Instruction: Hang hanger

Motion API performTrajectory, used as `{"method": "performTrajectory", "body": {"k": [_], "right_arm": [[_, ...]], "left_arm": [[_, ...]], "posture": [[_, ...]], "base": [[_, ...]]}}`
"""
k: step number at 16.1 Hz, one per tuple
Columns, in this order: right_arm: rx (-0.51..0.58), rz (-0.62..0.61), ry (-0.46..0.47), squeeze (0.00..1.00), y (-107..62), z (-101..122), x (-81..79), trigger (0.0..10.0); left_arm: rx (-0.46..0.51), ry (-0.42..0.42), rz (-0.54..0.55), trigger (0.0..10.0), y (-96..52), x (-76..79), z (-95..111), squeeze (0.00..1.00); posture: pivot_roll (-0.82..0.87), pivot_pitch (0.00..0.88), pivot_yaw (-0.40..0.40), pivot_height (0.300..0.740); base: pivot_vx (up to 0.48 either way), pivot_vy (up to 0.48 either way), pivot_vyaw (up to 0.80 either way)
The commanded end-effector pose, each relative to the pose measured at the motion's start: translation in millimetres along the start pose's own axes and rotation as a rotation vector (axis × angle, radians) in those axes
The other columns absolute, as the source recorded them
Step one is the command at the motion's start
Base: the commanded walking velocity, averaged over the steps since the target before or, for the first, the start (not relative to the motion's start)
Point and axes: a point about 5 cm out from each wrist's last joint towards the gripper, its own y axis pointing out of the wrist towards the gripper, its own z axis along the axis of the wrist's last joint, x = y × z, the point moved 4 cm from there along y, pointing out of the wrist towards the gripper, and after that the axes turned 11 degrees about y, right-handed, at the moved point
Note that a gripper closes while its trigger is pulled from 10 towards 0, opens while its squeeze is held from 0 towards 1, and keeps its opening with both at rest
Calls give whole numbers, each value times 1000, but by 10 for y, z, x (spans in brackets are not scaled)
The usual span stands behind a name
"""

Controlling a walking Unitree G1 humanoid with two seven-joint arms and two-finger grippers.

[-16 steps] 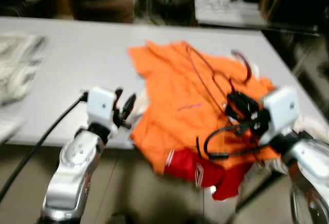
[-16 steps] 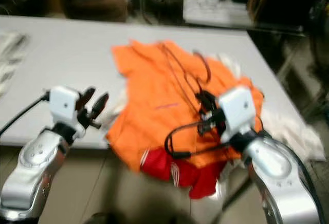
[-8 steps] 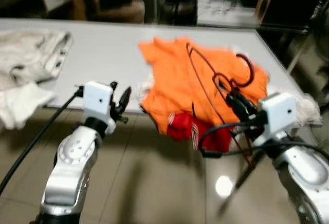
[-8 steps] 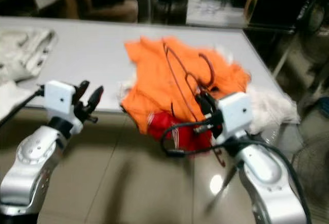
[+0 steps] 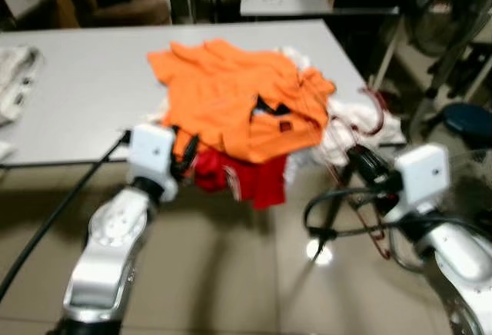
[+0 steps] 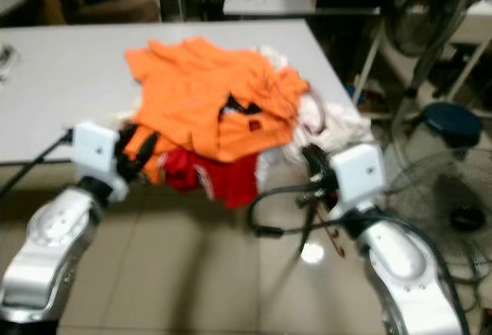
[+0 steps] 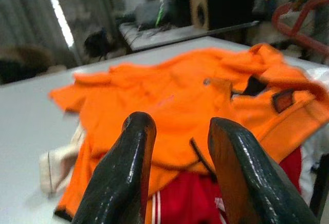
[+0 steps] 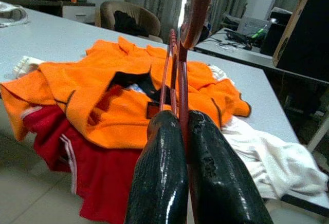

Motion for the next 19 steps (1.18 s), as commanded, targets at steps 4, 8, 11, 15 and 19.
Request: {"method": "performTrajectory", "body": {"k": [4,8,11,15,19], "right_arm": [[16,21,3,0,21,38,-100,10000],[32,40,25,0,136,55,-133,10000],[44,41,48,0,179,64,-122,10000],[41,40,27,0,197,74,-76,10000],[44,79,-21,0,154,98,-115,10000]], "left_arm": [[7,-33,26,10000,-21,-22,34,0],[39,9,56,10000,-115,-71,84,0],[49,22,56,10000,-126,-84,122,0],[62,26,63,10000,-95,-104,148,0],[50,38,84,10000,-41,-140,136,0]], "posture": [[-208,9,-1,740],[-185,0,-39,740],[-176,0,-32,740],[-182,0,-11,740],[-190,0,5,740]], "base": [[0,240,0],[65,0,0],[327,0,-721],[359,0,-200],[361,0,0]]}}
